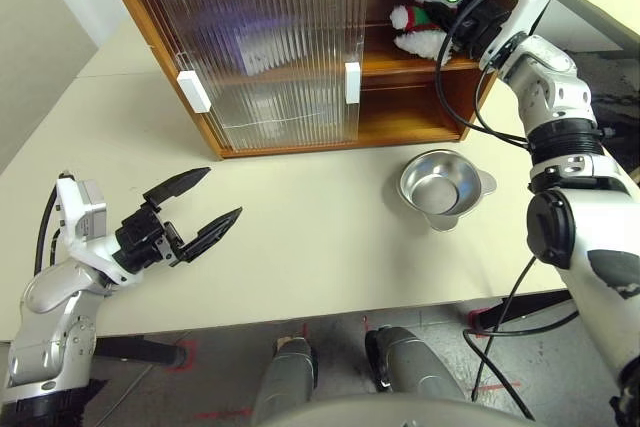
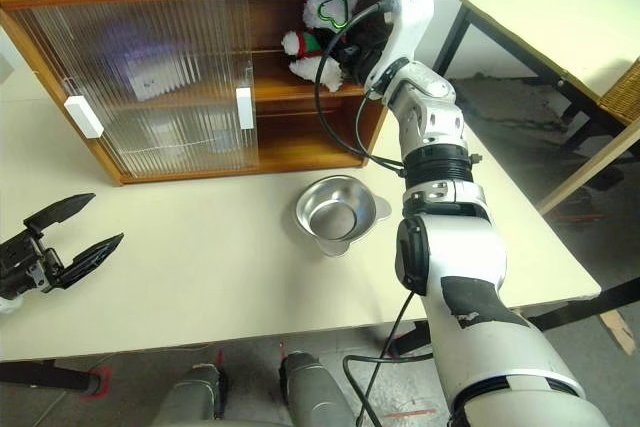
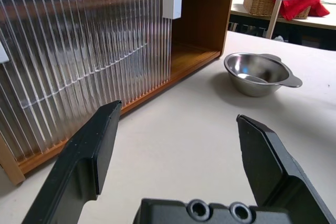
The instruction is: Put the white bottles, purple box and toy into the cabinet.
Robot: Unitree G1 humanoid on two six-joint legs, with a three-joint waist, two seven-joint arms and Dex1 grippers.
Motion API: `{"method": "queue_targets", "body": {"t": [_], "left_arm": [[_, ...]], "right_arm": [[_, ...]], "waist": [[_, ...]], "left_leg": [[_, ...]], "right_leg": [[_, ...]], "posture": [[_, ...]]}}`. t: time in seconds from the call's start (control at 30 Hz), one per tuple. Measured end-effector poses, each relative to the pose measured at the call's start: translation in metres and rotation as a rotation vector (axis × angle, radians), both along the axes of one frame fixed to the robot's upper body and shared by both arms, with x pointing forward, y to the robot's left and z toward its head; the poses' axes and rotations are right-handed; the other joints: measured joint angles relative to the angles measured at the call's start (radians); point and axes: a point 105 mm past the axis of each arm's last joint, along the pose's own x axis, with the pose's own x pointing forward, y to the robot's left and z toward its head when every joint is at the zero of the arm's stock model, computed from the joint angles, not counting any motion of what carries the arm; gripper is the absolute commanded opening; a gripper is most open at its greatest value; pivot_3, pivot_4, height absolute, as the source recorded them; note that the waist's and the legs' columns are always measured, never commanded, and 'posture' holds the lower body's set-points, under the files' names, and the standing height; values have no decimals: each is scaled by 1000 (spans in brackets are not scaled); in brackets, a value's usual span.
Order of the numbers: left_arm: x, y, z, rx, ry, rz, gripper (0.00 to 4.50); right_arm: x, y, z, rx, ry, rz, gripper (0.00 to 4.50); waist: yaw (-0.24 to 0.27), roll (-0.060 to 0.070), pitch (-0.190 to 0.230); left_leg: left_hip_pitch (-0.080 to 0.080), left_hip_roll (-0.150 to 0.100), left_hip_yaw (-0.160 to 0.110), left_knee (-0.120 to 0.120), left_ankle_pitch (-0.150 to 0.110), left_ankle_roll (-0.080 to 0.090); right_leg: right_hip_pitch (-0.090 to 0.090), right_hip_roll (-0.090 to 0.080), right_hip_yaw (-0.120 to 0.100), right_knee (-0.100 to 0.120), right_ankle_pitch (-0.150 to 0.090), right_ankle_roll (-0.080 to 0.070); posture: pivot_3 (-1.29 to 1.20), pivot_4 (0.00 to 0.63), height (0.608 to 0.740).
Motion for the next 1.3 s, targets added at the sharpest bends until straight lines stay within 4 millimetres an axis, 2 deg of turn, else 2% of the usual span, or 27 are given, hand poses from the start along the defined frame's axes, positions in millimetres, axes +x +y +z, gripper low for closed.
{"method": "queue_targets", "body": {"t": [0.13,0.53,0.73,0.83,0.87,0.97,1.03,1.2,1.3], "left_arm": [[-1,0,-1,-1,6,1,4500],[-1,0,-2,-6,12,-1,4500],[-1,1,-2,-7,15,0,4500],[-3,1,-3,-8,23,1,4500],[-3,0,-3,-9,24,-3,4500],[-6,1,-5,-11,33,-1,4500],[-7,1,-6,-12,37,0,4500],[-6,0,-5,-12,35,-6,4500],[-7,0,-6,-12,36,-7,4500]], "right_arm": [[-2,3,1,-9,-7,25,4454],[-7,1,1,-37,12,84,4454],[-36,-22,-2,-97,124,253,4454],[-47,-36,-5,-122,175,269,4454],[-55,-47,-8,-133,211,283,4454],[-92,-79,-30,-116,422,371,4454],[-108,-89,-51,-83,565,400,4454],[-124,-106,-114,7,818,329,4454],[-128,-114,-135,19,895,256,4454]], "waist": [[0,0,0],[1,0,0],[4,0,0],[3,0,0],[3,0,0],[13,-1,0],[12,-1,0],[-5,-1,1],[-9,1,2]], "left_leg": [[0,0,0,0,0,0],[0,0,0,0,0,0],[0,0,2,1,1,-1],[1,-1,3,1,1,-1],[1,-1,3,2,1,-2],[2,-3,2,2,3,-6],[5,-3,3,2,3,-8],[14,-3,4,4,3,-9],[15,-3,4,3,3,-9]], "right_leg": [[0,0,0,0,0,0],[0,0,0,0,0,0],[1,0,0,-1,-1,0],[2,0,1,0,-1,0],[3,0,1,-1,-1,1],[6,0,0,-1,-6,6],[10,0,1,-1,-11,13],[17,0,2,0,-11,15],[18,0,3,-1,-12,16]], "posture": [[-122,77,740],[-129,77,740],[-128,87,740],[-137,94,740],[-138,98,740],[-139,100,740],[-141,104,740],[-144,110,740],[-144,113,740]]}}
